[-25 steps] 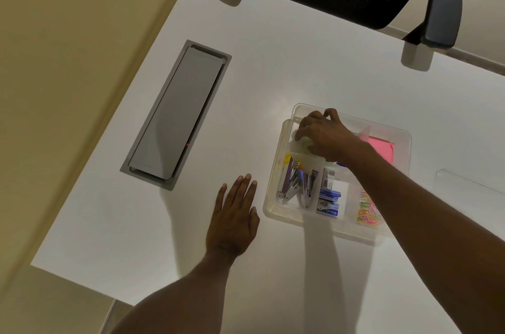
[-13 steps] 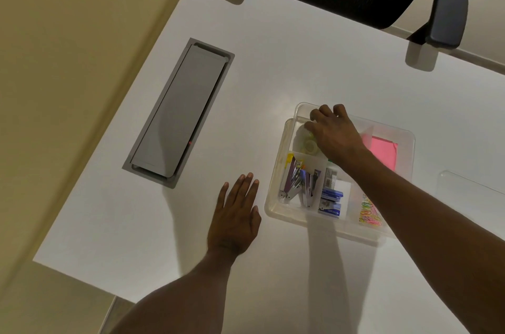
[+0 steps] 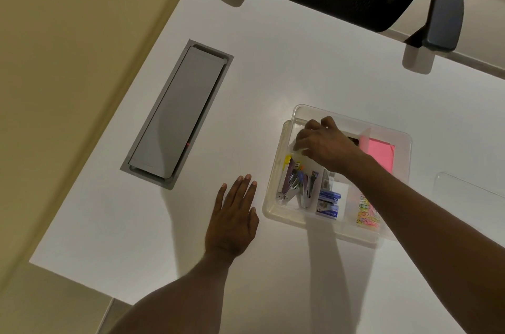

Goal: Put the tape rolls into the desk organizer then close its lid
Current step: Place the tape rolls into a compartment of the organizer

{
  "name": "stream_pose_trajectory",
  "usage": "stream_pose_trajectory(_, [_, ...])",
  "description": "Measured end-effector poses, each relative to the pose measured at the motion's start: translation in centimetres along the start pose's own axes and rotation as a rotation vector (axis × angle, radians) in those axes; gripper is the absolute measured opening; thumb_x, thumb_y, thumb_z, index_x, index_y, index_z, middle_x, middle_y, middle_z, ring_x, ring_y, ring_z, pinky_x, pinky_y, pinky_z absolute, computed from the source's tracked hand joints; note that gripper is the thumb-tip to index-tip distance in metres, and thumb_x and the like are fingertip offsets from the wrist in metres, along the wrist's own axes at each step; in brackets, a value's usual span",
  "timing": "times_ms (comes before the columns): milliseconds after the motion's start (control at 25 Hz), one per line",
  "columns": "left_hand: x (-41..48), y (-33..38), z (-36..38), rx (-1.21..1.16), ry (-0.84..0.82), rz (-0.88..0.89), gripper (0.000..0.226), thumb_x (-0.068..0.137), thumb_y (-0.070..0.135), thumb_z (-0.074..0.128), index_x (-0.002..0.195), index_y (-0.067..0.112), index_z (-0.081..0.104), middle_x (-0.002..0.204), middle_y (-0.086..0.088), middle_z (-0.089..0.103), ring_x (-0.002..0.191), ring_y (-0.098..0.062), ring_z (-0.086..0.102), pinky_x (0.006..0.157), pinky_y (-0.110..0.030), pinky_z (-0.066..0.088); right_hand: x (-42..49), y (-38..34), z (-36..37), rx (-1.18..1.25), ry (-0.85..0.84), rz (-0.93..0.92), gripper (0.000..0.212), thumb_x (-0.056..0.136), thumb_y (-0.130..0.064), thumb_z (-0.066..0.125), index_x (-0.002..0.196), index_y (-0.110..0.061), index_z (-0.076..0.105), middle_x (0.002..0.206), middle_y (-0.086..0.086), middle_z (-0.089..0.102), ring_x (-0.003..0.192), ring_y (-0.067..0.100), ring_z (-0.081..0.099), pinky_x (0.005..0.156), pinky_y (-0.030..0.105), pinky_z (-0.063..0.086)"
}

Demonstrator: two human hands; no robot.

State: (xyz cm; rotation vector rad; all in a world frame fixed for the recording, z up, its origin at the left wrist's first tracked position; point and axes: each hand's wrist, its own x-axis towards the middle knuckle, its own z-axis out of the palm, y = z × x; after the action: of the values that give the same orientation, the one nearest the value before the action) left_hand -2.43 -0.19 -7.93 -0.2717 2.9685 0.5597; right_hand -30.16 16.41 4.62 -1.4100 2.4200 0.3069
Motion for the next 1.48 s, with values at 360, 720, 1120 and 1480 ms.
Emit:
stream_pose_trajectory(360, [0.0, 0.0, 0.0, 0.011, 0.007, 0.003, 0.063, 0.110, 0.050, 0.027, 0.170, 0.031, 0.018, 0.179, 0.005, 0.015, 0.167, -0.017, 0.016, 0.136, -0.050, 0.021, -1.2, 0.3, 1.0, -0.091, -0.006, 0.037, 0.051, 0.093, -0.023, 0.068, 0.140, -0.032, 0.054, 0.146, -0.008, 0.055, 0.131, 0.020, 0.042, 0.096, 0.039, 0.031])
stream_pose_trajectory(720, [0.0, 0.2, -0.3, 0.008, 0.009, 0.002, 0.062, 0.110, 0.050, 0.024, 0.169, 0.029, 0.021, 0.179, 0.004, 0.019, 0.166, -0.018, 0.020, 0.135, -0.051, 0.025, -0.8, 0.3, 1.4, -0.098, 0.006, 0.039, 0.051, 0.091, -0.016, 0.069, 0.139, -0.026, 0.055, 0.140, -0.002, 0.059, 0.129, 0.023, 0.044, 0.097, 0.040, 0.033])
stream_pose_trajectory(1120, [0.0, 0.3, -0.6, 0.012, -0.007, 0.000, 0.062, 0.111, 0.049, 0.023, 0.169, 0.028, 0.024, 0.178, 0.003, 0.021, 0.166, -0.018, 0.021, 0.134, -0.052, 0.025, -1.0, 0.4, 0.5, -0.058, -0.010, -0.037, 0.049, 0.088, -0.015, 0.073, 0.133, -0.031, 0.061, 0.139, -0.002, 0.058, 0.128, 0.023, 0.047, 0.098, 0.041, 0.034])
stream_pose_trajectory(1480, [0.1, 0.4, -0.8, 0.007, -0.013, 0.000, 0.062, 0.110, 0.049, 0.022, 0.169, 0.028, 0.024, 0.178, 0.003, 0.021, 0.166, -0.019, 0.021, 0.133, -0.053, 0.028, -1.3, 0.0, 0.6, -0.079, -0.004, -0.004, 0.049, 0.090, -0.014, 0.065, 0.136, -0.030, 0.059, 0.146, 0.001, 0.053, 0.139, 0.024, 0.041, 0.109, 0.045, 0.029])
